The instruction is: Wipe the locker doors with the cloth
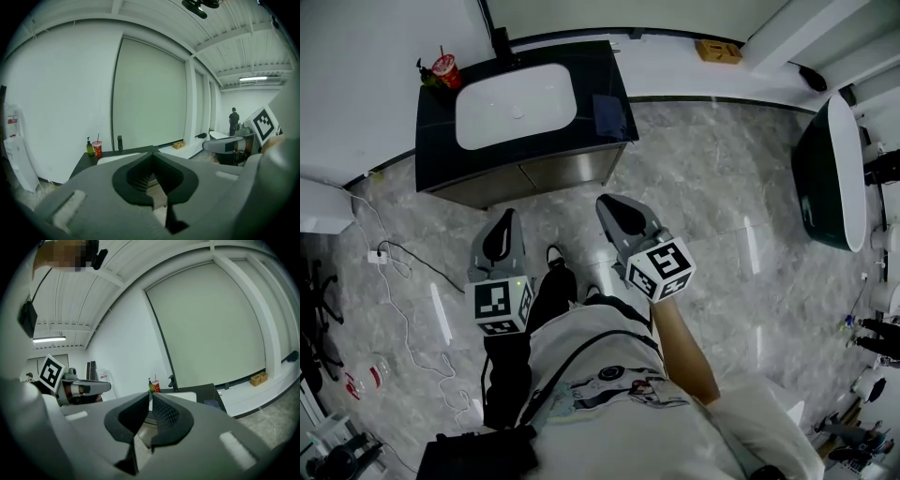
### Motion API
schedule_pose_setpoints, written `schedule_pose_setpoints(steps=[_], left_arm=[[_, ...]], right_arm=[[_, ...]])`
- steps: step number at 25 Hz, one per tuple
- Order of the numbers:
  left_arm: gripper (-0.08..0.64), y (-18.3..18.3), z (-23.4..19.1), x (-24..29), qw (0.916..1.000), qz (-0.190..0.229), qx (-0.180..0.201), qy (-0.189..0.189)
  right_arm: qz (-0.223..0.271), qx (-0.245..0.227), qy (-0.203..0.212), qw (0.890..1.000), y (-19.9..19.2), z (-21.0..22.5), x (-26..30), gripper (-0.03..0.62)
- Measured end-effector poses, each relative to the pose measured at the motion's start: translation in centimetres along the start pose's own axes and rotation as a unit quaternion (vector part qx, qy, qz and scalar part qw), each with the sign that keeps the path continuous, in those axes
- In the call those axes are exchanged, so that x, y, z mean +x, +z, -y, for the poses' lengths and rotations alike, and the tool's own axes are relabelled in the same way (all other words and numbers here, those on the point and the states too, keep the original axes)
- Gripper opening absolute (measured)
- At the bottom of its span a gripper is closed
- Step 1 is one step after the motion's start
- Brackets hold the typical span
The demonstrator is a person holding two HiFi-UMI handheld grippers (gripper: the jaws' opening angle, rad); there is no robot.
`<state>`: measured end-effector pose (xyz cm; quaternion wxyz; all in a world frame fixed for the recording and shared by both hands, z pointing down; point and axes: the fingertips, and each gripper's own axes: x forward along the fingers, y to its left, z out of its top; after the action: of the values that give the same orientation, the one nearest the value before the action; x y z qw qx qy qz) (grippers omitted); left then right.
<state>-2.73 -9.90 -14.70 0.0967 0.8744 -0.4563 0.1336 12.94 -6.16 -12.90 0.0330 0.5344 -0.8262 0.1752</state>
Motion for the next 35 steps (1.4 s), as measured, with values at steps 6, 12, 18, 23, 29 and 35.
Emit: schedule_pose_setpoints(steps=[6, 12, 18, 23, 29, 35], left_arm=[[0.002, 2.8, -3.2, 4.9, 0.9994, 0.007, 0.017, -0.029], [0.002, 1.2, -4.6, 8.4, 0.9991, -0.025, 0.008, -0.033], [0.002, 0.5, -3.6, 12.2, 0.9982, -0.051, 0.007, -0.030], [0.002, 0.3, -2.6, 14.2, 0.9971, -0.073, 0.011, -0.020], [0.002, -0.8, -2.4, 16.2, 0.9951, -0.098, 0.006, 0.007], [0.002, -2.2, -2.4, 17.4, 0.9925, -0.120, 0.001, 0.027]], right_arm=[[-0.023, -0.006, -0.037, 0.999, 0.9, 3.0, 5.0, 0.026], [-0.053, 0.012, -0.071, 0.996, -0.8, 7.2, 7.9, 0.040], [-0.103, 0.026, -0.105, 0.989, -4.1, 15.3, 11.0, 0.095], [-0.171, -0.014, -0.115, 0.978, -7.0, 23.0, 15.0, 0.138], [-0.270, -0.066, -0.114, 0.954, -11.5, 30.4, 20.6, 0.183], [-0.340, -0.070, -0.099, 0.933, -16.0, 33.5, 23.6, 0.201]])
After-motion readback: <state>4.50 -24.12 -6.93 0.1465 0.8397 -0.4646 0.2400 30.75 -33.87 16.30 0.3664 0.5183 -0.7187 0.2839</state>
